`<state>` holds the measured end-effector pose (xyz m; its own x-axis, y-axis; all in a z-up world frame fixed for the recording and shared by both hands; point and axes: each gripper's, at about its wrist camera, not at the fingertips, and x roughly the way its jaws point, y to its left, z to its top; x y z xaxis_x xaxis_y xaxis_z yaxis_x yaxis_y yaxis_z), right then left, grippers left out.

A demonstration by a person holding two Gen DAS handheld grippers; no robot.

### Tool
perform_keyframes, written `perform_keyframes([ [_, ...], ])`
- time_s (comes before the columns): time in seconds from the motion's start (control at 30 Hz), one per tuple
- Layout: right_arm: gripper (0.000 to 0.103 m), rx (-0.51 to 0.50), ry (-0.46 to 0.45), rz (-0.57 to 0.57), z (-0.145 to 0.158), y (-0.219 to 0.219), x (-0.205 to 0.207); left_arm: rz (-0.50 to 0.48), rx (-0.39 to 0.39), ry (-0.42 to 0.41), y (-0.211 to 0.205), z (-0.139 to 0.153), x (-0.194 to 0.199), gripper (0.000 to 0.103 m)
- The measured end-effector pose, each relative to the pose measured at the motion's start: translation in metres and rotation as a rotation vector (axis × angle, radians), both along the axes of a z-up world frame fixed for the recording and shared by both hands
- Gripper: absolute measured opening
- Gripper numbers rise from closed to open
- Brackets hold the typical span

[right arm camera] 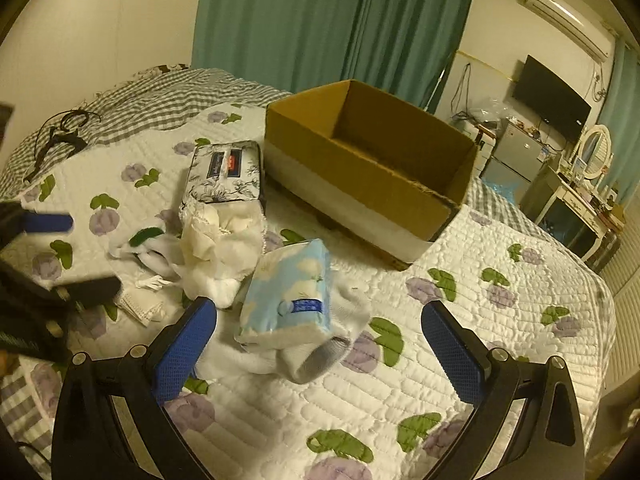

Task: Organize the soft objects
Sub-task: 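Grasp the blue packet with the right tool while the left tool grasps the white towel bundle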

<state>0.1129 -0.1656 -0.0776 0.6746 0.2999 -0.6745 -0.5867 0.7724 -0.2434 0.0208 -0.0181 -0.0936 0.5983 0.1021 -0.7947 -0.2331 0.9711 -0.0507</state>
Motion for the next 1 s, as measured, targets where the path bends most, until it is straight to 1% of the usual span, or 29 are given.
perform_keyframes([
  [0.1, 0.092, -0.018, 0.030, 0.024, -0.008, 0.006, 0.004, 0.008, -0.005, 0.043, -0.004, -0.016, 0.003, 0.103],
  [0.2, 0.089, -0.045, 0.051, 0.026, -0.016, 0.013, 0.010, 0.010, -0.035, 0.062, -0.006, -0.025, 0.005, 0.103],
  [0.27, 0.083, -0.060, 0.053, 0.011, -0.021, 0.016, 0.014, 0.008, -0.060, 0.071, -0.008, -0.031, 0.006, 0.103],
  [0.3, 0.078, -0.069, 0.059, 0.004, -0.023, 0.018, 0.017, 0.007, -0.063, 0.076, -0.008, -0.034, 0.007, 0.103],
  [0.37, 0.075, -0.079, 0.063, -0.004, -0.026, 0.018, 0.019, -0.001, -0.058, 0.090, -0.010, -0.040, 0.012, 0.091],
  [0.4, 0.071, -0.080, 0.061, -0.005, -0.026, 0.018, 0.019, -0.003, -0.060, 0.093, -0.010, -0.042, 0.013, 0.089],
  [0.43, 0.065, -0.077, 0.061, -0.003, -0.025, 0.018, 0.019, -0.009, -0.069, 0.097, -0.010, -0.043, 0.015, 0.087],
  [0.47, 0.061, -0.076, 0.057, -0.004, -0.025, 0.017, 0.018, -0.019, -0.077, 0.103, -0.011, -0.045, 0.016, 0.082],
  [0.5, 0.055, -0.072, 0.054, -0.005, -0.023, 0.016, 0.018, -0.027, -0.078, 0.109, -0.013, -0.047, 0.017, 0.079],
  [0.53, 0.054, -0.066, 0.054, -0.005, -0.022, 0.015, 0.018, -0.035, -0.078, 0.109, -0.013, -0.048, 0.018, 0.075],
  [0.63, 0.052, -0.052, 0.055, -0.005, -0.020, 0.012, 0.016, -0.062, -0.090, 0.103, -0.015, -0.047, 0.018, 0.058],
  [0.77, 0.051, -0.044, 0.043, -0.006, -0.014, 0.010, 0.010, -0.091, -0.109, 0.106, -0.016, -0.044, 0.015, 0.057],
  [1.0, 0.050, -0.048, 0.015, -0.009, -0.001, 0.006, -0.007, -0.099, -0.123, 0.090, -0.011, -0.028, 0.000, 0.057],
])
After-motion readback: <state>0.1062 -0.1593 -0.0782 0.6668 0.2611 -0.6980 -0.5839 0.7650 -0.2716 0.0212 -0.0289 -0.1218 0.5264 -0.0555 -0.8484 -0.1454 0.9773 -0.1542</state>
